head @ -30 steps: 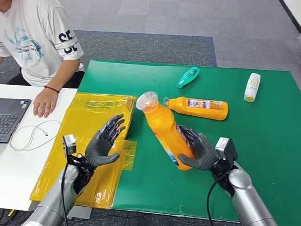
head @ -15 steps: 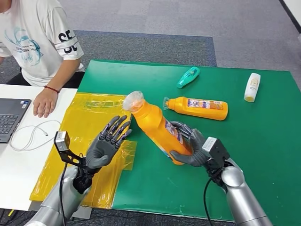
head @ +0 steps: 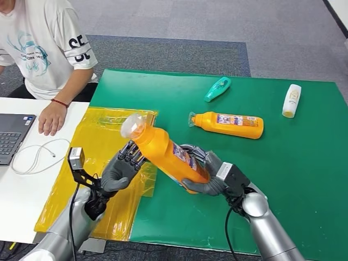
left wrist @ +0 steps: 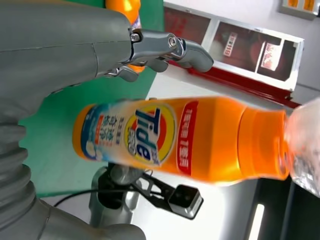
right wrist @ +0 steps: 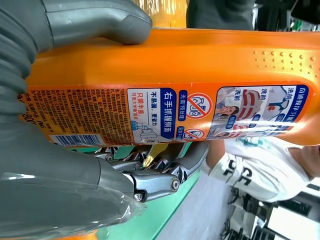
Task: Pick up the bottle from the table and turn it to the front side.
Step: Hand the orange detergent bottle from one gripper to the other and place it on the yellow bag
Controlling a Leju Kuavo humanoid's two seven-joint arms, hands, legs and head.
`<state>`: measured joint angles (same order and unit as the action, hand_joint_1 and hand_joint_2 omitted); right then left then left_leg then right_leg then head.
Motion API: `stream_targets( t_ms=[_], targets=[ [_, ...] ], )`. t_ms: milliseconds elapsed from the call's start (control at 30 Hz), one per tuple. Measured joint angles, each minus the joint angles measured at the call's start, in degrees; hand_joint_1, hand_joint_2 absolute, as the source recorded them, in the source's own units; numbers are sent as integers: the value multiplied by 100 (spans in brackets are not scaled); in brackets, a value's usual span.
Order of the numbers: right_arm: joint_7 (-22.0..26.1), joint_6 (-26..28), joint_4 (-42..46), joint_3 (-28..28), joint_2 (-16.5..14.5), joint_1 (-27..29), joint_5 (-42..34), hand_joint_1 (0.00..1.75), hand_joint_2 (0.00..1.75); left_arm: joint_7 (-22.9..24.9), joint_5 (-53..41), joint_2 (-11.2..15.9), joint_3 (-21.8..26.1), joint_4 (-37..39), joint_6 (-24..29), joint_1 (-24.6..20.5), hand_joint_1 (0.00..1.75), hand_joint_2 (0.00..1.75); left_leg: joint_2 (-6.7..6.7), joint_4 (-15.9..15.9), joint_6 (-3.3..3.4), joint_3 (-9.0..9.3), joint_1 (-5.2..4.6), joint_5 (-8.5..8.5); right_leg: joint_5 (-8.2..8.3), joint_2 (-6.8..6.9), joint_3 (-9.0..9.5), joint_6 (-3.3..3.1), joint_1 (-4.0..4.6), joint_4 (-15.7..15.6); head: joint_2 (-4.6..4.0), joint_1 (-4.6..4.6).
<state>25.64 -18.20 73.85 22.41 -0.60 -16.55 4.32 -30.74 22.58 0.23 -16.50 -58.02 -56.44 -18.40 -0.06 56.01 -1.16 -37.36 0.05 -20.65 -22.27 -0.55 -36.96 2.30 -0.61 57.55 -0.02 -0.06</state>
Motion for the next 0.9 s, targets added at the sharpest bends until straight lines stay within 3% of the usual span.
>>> stream_targets(
  t_ms=[400,900],
  targets=[
    [70,12,-8,211,-3,43,50,175,175,-299,-403,237,-50,401,274,-270,0,175,0,0,-1,0,0,1,0,0,0,0,0,0,1,-1],
    [77,-19,-261,605,-63,-148,-11,175,175,-833,-922,258,-336,731,-97,-676,0,175,0,0,-1,0,0,1,0,0,0,-1,1,1,0,0]
  ],
)
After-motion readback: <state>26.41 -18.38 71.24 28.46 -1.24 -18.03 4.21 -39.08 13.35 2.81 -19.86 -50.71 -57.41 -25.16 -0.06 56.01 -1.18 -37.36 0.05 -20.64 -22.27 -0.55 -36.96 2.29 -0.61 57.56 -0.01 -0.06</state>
